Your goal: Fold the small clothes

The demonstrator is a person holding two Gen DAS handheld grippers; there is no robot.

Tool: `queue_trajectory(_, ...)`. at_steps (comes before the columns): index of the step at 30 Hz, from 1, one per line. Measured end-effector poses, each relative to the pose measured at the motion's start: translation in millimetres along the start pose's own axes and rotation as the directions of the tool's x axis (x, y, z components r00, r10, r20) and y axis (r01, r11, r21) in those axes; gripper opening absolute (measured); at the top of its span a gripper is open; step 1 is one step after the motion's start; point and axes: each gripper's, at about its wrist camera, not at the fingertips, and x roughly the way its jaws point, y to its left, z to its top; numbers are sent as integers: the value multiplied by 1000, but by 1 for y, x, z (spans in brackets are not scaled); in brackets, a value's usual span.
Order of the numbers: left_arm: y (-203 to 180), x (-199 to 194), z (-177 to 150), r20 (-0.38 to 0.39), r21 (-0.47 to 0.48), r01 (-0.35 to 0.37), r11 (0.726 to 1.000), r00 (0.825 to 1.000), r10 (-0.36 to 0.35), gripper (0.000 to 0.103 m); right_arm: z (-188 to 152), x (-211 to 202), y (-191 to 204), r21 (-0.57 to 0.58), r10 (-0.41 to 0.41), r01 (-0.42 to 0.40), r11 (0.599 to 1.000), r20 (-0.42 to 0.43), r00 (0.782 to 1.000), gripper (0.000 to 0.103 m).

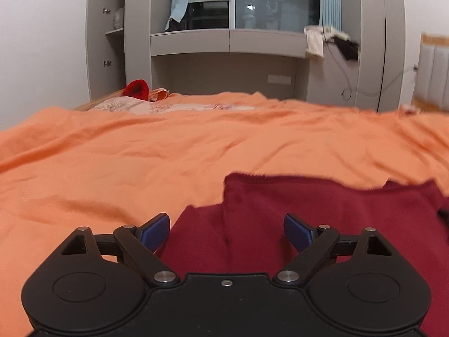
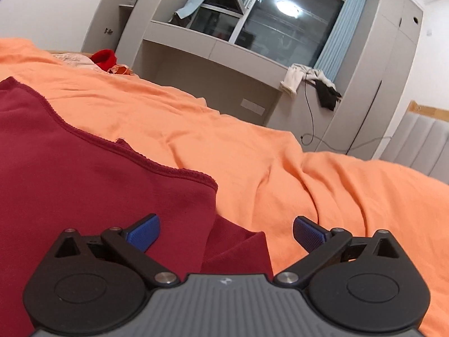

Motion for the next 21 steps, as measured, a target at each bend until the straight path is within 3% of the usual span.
queue_trajectory(4,1,7,-11,-65,28,-45,999,997,47,89,-1,1,1,0,2,-2,1000,-6,1000,103)
queue_trajectory(11,19,5,-15,-82,-58,-39,998,996,35,90,-3,8,-1,24,37,-37,999,-34,999,103)
queue_trajectory(17,25,2,-14,-72,-98,-34,995,997,27,89,-5,11,-11,84,81,-77,993,-48,996,103)
queue_trajectory(21,29,-10,-11,-28,-128,-21,992,999,17,90,-2,5,-15,87,66,-62,994,-46,997,103)
